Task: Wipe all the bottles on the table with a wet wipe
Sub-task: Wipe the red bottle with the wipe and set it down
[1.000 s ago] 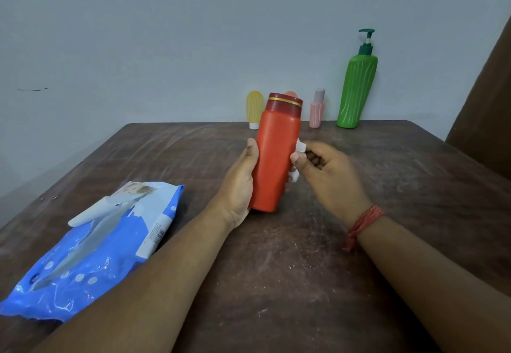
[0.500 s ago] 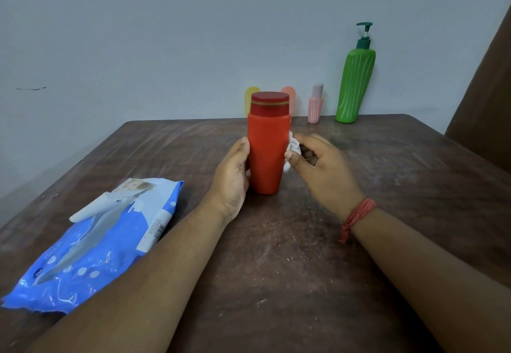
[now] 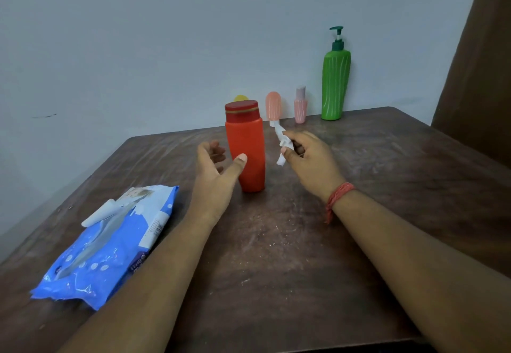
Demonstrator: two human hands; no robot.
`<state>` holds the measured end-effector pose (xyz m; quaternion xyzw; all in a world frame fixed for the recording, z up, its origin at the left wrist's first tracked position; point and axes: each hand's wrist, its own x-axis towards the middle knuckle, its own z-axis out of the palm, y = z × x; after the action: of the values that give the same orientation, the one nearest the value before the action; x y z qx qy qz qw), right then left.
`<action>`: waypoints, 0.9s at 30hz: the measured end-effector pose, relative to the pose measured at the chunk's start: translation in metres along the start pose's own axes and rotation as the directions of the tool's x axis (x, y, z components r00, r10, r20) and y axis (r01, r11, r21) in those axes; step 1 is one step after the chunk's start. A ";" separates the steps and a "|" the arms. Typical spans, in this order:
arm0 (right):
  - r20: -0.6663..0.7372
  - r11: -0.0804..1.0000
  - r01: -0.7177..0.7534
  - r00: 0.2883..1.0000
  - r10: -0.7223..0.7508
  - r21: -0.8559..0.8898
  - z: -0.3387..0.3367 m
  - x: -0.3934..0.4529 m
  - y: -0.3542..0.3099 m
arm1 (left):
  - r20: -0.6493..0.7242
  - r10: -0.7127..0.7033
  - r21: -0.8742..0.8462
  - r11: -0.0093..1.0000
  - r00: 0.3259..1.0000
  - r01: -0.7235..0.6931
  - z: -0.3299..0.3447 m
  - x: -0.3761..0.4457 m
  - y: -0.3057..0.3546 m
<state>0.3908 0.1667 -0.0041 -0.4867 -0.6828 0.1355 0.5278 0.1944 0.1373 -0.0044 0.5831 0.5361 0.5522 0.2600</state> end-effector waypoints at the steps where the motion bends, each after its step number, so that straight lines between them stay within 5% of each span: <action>1: -0.008 1.000 0.002 1.000 -0.002 0.000 -0.001 0.000 0.001 | -0.025 -0.019 0.062 0.998 1.000 0.021 0.004 -0.002 0.001; 11: 0.019 0.999 0.015 1.000 -0.015 -0.030 -0.005 0.001 0.005 | -0.233 -0.100 0.426 0.884 0.967 0.193 0.059 -0.014 0.009; 27: -0.034 1.000 -0.019 0.999 0.019 -0.003 0.019 0.018 -0.011 | -0.332 -0.136 0.375 0.889 0.933 0.263 0.054 0.011 -0.002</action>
<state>0.3700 0.1818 0.0061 -0.4963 -0.6693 0.1312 0.5372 0.2413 0.1629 -0.0157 0.4763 0.7313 0.4772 0.1032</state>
